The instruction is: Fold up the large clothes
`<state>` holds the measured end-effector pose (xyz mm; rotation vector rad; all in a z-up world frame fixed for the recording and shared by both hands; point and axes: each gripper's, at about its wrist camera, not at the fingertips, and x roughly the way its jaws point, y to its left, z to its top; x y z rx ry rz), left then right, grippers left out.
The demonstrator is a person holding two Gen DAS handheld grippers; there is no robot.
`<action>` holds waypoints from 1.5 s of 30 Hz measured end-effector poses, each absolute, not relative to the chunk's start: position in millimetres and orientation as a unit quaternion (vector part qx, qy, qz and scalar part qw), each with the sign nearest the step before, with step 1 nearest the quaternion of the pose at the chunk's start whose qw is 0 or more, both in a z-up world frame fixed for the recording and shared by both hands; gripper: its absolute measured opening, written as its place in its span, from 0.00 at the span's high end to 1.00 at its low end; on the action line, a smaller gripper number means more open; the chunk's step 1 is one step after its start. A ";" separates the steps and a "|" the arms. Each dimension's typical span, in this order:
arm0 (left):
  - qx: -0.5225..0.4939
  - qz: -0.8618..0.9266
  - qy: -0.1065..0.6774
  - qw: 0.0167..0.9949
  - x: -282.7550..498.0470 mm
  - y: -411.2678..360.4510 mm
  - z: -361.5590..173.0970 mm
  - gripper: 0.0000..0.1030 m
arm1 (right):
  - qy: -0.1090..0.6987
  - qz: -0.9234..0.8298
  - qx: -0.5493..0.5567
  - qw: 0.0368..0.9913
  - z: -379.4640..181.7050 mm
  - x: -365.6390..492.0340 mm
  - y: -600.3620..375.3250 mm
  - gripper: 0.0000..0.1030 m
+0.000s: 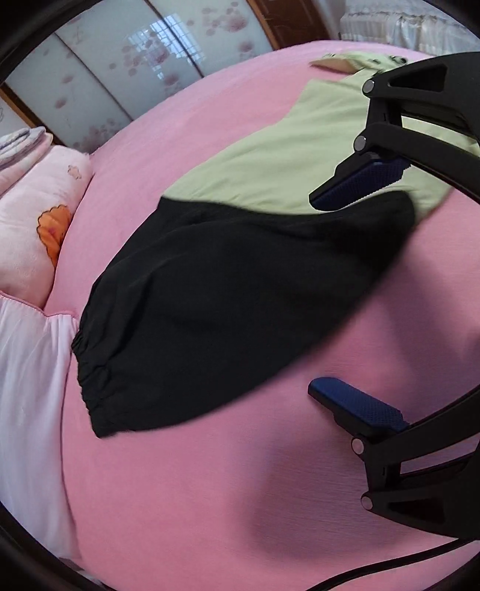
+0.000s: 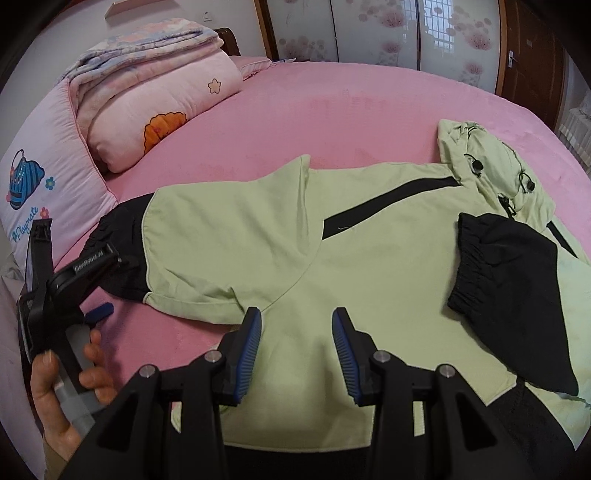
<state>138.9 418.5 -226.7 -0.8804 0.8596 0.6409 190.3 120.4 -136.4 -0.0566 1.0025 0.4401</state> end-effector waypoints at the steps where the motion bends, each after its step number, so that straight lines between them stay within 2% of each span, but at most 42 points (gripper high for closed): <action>1: -0.403 0.302 0.394 0.769 143.9 421.2 -228.5 0.12 | 0.478 0.209 -0.025 0.853 -138.5 192.4 120.3 0.61; 3: -0.395 0.312 0.391 0.771 152.4 423.8 -229.6 0.18 | 0.482 0.207 -0.021 0.851 -143.4 196.4 119.0 0.61; 4: -0.385 0.317 0.392 0.773 157.3 423.4 -229.0 0.31 | 0.483 0.206 -0.019 0.851 -145.0 197.7 117.9 0.61; 5: -0.373 0.320 0.394 0.776 162.7 421.8 -227.8 0.53 | 0.484 0.205 -0.018 0.850 -147.1 199.1 116.6 0.61; 6: -0.364 0.318 0.394 0.782 166.7 420.2 -226.3 0.68 | 0.486 0.203 -0.016 0.850 -148.7 200.3 114.7 0.61; 7: -0.362 0.311 0.391 0.787 168.5 419.3 -224.1 0.92 | 0.487 0.202 -0.013 0.850 -150.0 201.4 112.5 0.61; 10: -0.352 0.317 0.381 0.794 169.1 413.7 -205.2 0.95 | 0.489 0.198 -0.003 0.849 -150.9 203.3 103.7 0.61; 15: -0.291 0.292 0.328 0.850 171.0 362.2 -139.4 0.96 | 0.481 0.181 0.019 0.857 -140.5 201.8 70.9 0.61; 21: -0.197 0.149 0.284 0.927 184.7 230.3 -56.9 0.96 | 0.463 0.123 0.069 0.875 -118.6 196.8 -15.1 0.61; 24: -0.150 0.059 0.296 0.941 196.2 151.1 -49.3 0.96 | 0.451 0.081 0.096 0.883 -109.4 190.6 -70.5 0.61; 27: -0.086 -0.006 0.342 0.936 204.7 71.4 -71.1 0.95 | 0.445 0.037 0.113 0.887 -106.8 180.9 -123.2 0.61; 30: -0.048 -0.073 0.413 0.907 212.1 7.0 -116.8 0.89 | 0.451 0.003 0.128 0.883 -113.1 170.0 -164.0 0.61; 33: -0.024 -0.117 0.482 0.868 205.6 -39.2 -163.3 0.75 | 0.462 -0.023 0.144 0.875 -123.1 158.5 -196.8 0.61; 36: 0.013 -0.123 0.505 0.854 189.1 -66.6 -187.4 0.61 | 0.467 -0.031 0.155 0.870 -129.7 152.0 -212.6 0.61; 38: 0.025 -0.133 0.498 0.857 179.9 -71.8 -183.4 0.43 | 0.467 -0.028 0.158 0.870 -129.6 147.9 -217.7 0.61; 40: 0.017 -0.152 0.488 0.859 169.2 -65.8 -170.6 0.38 | 0.463 -0.019 0.158 0.872 -127.8 149.2 -217.4 0.61; 45: -0.033 -0.155 0.469 0.869 157.7 -7.2 -122.1 0.36 | 0.452 0.024 0.139 0.881 -116.5 151.2 -195.5 0.61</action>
